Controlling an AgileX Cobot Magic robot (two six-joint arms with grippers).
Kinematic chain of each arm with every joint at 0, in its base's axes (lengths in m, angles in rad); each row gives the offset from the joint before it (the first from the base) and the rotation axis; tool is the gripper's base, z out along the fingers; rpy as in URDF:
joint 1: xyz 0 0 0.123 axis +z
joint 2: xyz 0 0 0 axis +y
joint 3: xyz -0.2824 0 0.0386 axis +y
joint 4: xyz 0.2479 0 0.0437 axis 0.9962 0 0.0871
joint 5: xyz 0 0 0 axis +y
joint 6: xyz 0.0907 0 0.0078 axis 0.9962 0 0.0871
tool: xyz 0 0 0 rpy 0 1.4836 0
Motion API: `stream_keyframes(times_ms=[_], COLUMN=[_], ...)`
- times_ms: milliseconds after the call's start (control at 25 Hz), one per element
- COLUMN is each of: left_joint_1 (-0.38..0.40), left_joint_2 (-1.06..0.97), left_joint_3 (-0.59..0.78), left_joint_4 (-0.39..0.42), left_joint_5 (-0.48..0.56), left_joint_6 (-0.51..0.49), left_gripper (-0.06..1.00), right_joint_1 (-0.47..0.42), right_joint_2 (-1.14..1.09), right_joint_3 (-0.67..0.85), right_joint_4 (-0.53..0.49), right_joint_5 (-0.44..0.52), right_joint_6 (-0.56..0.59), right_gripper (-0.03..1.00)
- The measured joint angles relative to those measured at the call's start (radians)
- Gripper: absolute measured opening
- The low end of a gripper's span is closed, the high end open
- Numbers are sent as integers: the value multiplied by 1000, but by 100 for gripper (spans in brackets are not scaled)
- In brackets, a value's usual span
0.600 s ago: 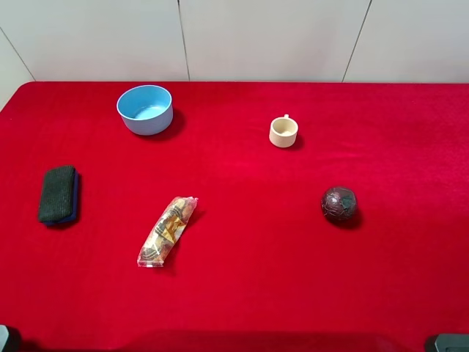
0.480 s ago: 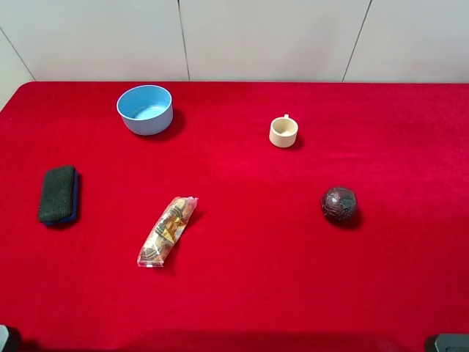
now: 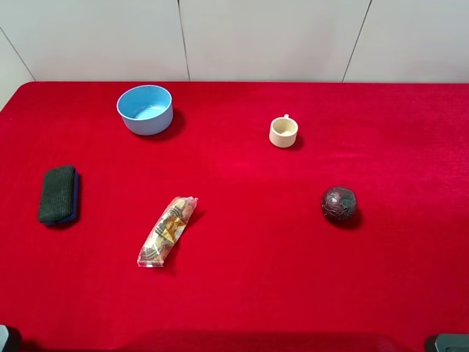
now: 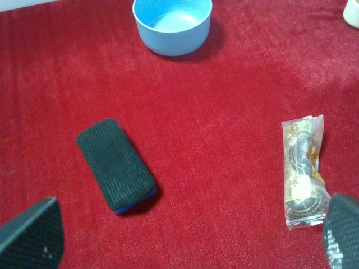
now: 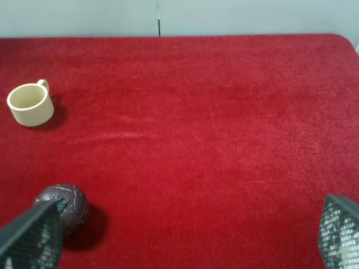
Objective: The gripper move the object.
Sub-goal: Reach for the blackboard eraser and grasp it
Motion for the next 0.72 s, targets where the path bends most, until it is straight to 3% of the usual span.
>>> stream_keyframes(times_ms=[360,720], left_joint_1=[0,0], left_joint_2=[0,0], left_joint_3=[0,0], left_joint_4=[0,-1], left_joint_5=[-8,-13], left_joint_6=[-111,-135], left_gripper=[91,91], right_joint_1=[0,0], right_joint_2=[0,0], right_joint_3=[0,0], right_joint_4=[0,0], right_joint_5=[0,0], right_joint_6=[0,0], right_gripper=[69,69])
